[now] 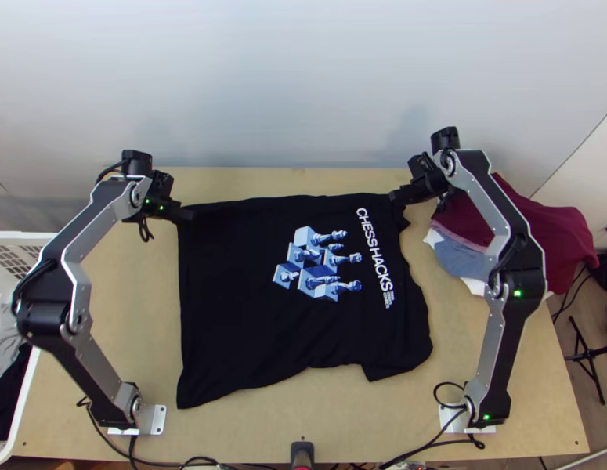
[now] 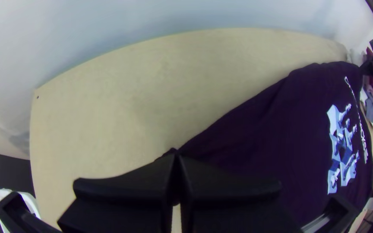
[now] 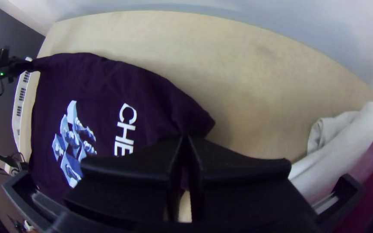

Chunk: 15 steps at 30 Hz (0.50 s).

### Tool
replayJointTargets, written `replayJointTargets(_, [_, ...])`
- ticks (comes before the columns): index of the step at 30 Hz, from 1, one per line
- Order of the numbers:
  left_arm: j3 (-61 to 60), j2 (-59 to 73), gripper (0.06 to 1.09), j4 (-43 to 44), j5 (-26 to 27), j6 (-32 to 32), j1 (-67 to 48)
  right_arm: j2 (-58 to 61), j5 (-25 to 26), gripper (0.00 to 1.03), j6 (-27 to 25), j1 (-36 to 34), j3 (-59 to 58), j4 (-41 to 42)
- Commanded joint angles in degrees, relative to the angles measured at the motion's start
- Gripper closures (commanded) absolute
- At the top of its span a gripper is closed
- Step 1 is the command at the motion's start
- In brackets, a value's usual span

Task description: Fold the t-shirt

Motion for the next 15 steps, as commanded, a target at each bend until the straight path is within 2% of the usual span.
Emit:
replayJointTargets(1, [-5.5,-10.9,1.04,-5.5,0.4,-0.2,-1.8,-9.5,0.0,1.00,-0.5,0.3,-8.6,-1.4])
replayJointTargets(9, [-17.4,-25.6,1.04,-8.6,0.7,0.8,-6.1,-24.0,0.1,1.00,-3.0,0.5,-26.7,-1.4])
replayJointTargets(15, [-23.8,-35.2,1.04,-11.0,0.7,0.8,-7.2,-30.1,0.1,1.00,-4.0,-2.2,-34.3,-1.1])
